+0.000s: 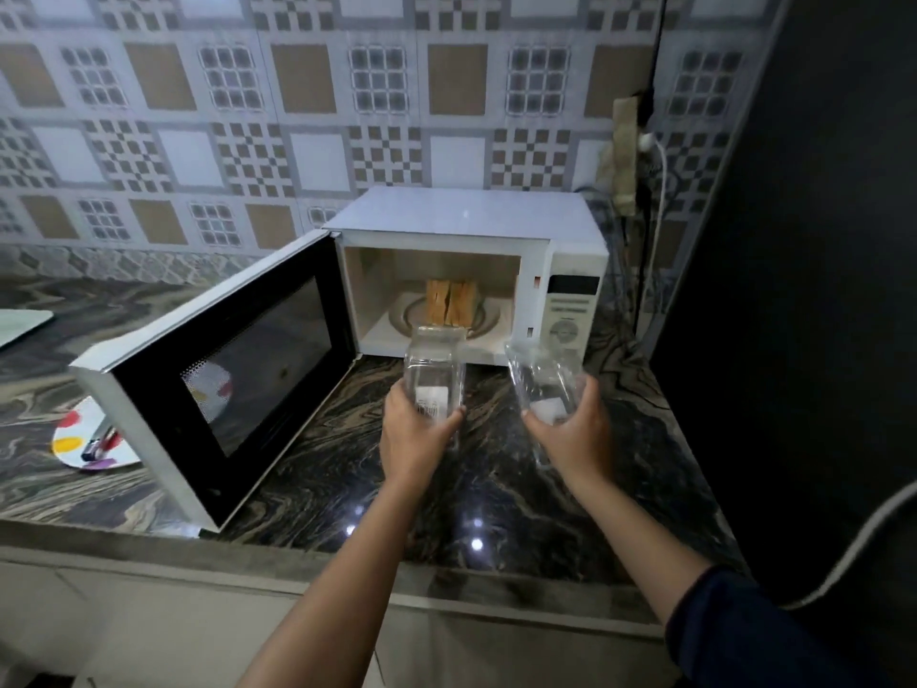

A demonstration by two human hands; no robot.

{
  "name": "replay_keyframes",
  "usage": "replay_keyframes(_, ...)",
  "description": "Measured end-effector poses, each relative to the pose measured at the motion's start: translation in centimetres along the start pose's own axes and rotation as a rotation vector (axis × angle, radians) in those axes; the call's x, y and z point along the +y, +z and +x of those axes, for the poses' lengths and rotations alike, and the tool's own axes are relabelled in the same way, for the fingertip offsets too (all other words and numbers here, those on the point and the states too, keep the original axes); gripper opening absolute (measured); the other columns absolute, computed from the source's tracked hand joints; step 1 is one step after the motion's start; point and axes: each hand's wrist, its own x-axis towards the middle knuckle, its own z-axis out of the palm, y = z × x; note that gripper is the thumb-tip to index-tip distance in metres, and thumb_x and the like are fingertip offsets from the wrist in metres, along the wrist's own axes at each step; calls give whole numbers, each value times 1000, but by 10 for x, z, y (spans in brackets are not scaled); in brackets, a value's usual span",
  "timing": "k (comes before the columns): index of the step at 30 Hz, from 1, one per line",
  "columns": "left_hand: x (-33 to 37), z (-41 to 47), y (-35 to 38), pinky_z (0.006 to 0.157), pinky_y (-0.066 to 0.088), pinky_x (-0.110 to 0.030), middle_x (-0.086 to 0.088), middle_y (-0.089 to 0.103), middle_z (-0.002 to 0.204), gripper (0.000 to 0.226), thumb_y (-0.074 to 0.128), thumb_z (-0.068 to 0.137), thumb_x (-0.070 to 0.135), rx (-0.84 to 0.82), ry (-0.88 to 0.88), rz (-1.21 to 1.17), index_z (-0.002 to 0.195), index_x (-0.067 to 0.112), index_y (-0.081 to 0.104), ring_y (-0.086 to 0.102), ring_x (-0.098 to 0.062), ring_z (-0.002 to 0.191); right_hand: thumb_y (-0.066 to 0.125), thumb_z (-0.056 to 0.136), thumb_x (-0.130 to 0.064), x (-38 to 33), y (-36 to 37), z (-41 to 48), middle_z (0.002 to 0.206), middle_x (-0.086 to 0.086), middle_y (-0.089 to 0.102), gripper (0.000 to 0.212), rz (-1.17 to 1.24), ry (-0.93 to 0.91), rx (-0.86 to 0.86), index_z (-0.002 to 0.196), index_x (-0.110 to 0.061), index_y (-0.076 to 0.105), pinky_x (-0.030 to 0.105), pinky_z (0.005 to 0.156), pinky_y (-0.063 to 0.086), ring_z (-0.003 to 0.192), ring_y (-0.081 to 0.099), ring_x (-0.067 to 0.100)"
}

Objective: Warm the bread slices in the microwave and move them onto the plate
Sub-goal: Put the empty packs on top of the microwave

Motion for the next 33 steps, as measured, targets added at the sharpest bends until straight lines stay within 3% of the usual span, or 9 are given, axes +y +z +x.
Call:
replay_keyframes(3, 27, 13, -13, 80, 45, -29, -2, 53, 124, 77, 77, 67, 47, 46, 47, -33, 128, 15, 43, 54, -19, 111, 81, 66, -30, -26, -11, 18, 127, 9, 53, 79, 16, -60, 40, 131, -13, 40, 37, 83, 51, 110, 54, 26)
replay_keyframes(5, 45, 27, -21, 82, 48, -33, -3, 54, 122, 78, 77, 67, 48, 69, 77, -35, 127, 14, 41, 55, -21, 110, 81, 66, -32, -43, -16, 35, 129, 8, 53, 80, 24, -106, 75, 132, -11, 40, 34, 85, 50, 112, 54, 27)
replay_keyframes(9, 78, 72, -31, 84, 46, -31, -3, 50, 126, 82, 74, 67, 53, 98, 141, -39, 130, 12, 40, 52, -21, 114, 80, 69, -29, -79, -20, 77, 137, 6, 48, 79, 80, -166, 81, 134, -12, 37, 25, 90, 39, 122, 48, 23)
replay_keyframes(11, 95, 100, -34, 88, 42, -28, -4, 50, 124, 78, 76, 68, 48, 112, 181, -68, 128, 12, 42, 51, -20, 114, 80, 69, -30, -96, -18, 103, 135, 7, 49, 79, 99, -209, 109, 133, -11, 38, 26, 90, 40, 121, 49, 24)
replay_keyframes(14, 115, 142, -34, 93, 47, -39, -7, 52, 125, 82, 77, 67, 48, 102, 205, -93, 130, 12, 39, 52, -24, 114, 79, 68, -32, -119, -11, 144, 131, 8, 49, 78, 72, -224, 139, 130, -12, 37, 34, 89, 44, 118, 49, 26)
replay_keyframes(18, 140, 203, -29, 93, 46, -40, -7, 49, 130, 85, 77, 68, 46, 63, 199, -92, 134, 12, 35, 50, -25, 118, 78, 68, -32, -146, 3, 197, 124, 8, 50, 72, 16, -182, 125, 123, -11, 37, 36, 80, 47, 112, 52, 28)
replay_keyframes(22, 154, 257, -20, 98, 43, -41, -9, 45, 138, 92, 77, 70, 42, -1, 148, -36, 140, 10, 28, 47, -27, 125, 77, 70, -34, -164, 27, 244, 127, 11, 49, 75, -87, -73, 25, 126, -8, 35, 31, 73, 40, 111, 52, 31)
replay_keyframes(27, 154, 311, -2, 87, 45, -37, -10, 51, 129, 87, 75, 72, 41, -105, 59, 120, 137, 7, 29, 53, -28, 116, 76, 68, -37, -165, 67, 283, 129, 9, 50, 83, -179, 34, -66, 132, -12, 28, 35, 78, 48, 112, 54, 30)
replay_keyframes(33, 139, 347, 18, 90, 47, -39, -11, 52, 128, 83, 75, 70, 44, -169, 0, 189, 131, 9, 32, 53, -29, 115, 68, 74, -54, -151, 98, 304, 139, 10, 44, 91, -288, 100, -132, 139, -11, 22, 39, 91, 45, 122, 48, 31)
